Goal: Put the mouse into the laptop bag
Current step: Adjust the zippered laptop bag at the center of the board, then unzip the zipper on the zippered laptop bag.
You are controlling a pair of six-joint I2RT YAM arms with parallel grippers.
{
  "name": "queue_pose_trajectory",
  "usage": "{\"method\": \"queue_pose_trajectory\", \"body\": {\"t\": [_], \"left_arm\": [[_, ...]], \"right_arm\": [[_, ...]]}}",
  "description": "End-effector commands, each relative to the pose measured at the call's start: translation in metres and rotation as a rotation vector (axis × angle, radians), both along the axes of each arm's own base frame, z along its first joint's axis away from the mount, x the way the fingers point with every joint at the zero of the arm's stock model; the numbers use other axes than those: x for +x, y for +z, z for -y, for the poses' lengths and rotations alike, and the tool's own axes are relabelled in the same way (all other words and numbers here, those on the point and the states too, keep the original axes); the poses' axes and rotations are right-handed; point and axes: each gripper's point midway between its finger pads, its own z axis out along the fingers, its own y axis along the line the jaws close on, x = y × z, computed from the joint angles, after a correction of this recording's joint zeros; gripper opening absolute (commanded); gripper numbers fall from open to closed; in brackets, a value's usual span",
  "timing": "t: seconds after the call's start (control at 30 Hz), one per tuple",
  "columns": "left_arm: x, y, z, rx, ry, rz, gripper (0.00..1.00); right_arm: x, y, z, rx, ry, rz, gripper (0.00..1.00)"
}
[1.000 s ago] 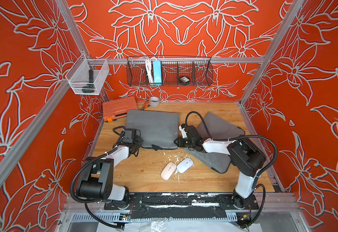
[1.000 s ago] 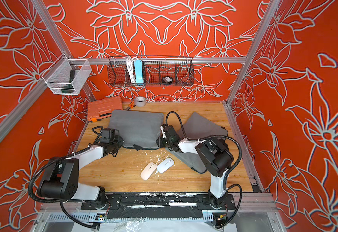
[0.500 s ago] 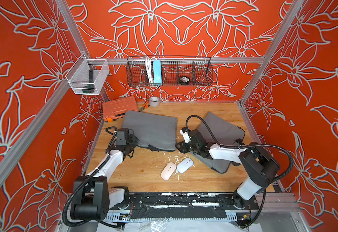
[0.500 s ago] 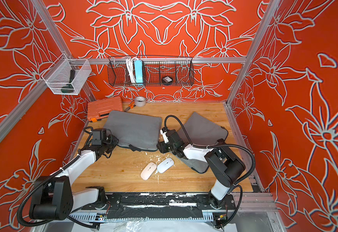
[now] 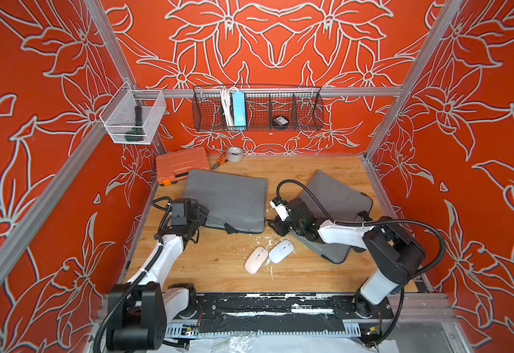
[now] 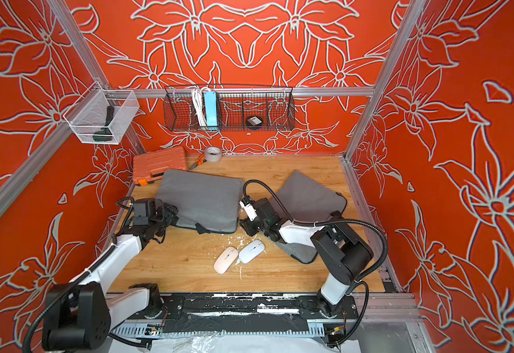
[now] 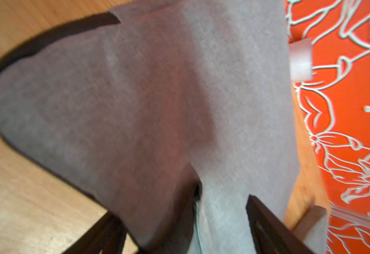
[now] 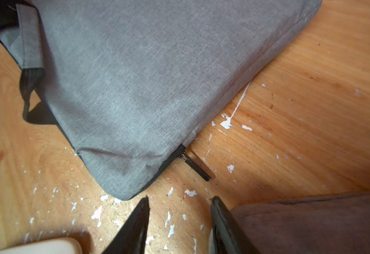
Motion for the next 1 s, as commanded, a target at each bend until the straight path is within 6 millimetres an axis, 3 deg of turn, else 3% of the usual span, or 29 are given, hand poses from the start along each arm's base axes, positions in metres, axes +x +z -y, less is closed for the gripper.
{"method": "queue_pose_trajectory", "body": {"t": [0.0,0.17,0.37,0.67,0.77,0.87,0.93,0.97], "left_arm": [[-0.007,-0.005,0.024,-0.16,-0.037,0.033,0.92],[-0.017,-0.022,0.06,-0.317,-0.126,0.001,0.93],[-0.023,-0.034,0.089,-0.335,-0.186,-0.052,0.94],[-0.014,-0.047,0.094,-0.316,-0.202,-0.053,0.94],[-0.008,-0.059,0.085,-0.251,-0.182,-0.09,0.78],[-0.002,-0.07,0.074,-0.18,-0.155,-0.141,0.34],[0.001,-0.072,0.069,-0.141,-0.149,-0.174,0.15],[0.003,-0.072,0.067,-0.127,-0.15,-0.178,0.11]], "right_arm": [[0.004,-0.002,-0.002,-0.063,0.058,0.045,0.48],[0.006,-0.014,-0.011,-0.087,0.134,0.027,0.5],[0.015,-0.032,-0.021,-0.14,0.171,-0.016,0.51],[0.015,-0.053,-0.02,-0.186,0.177,-0.069,0.44],[0.013,-0.054,-0.015,-0.202,0.168,-0.068,0.4],[0.012,-0.053,-0.008,-0.22,0.154,-0.053,0.4],[0.012,-0.053,-0.005,-0.223,0.144,-0.046,0.4],[0.012,-0.053,-0.004,-0.227,0.14,-0.047,0.4]]}}
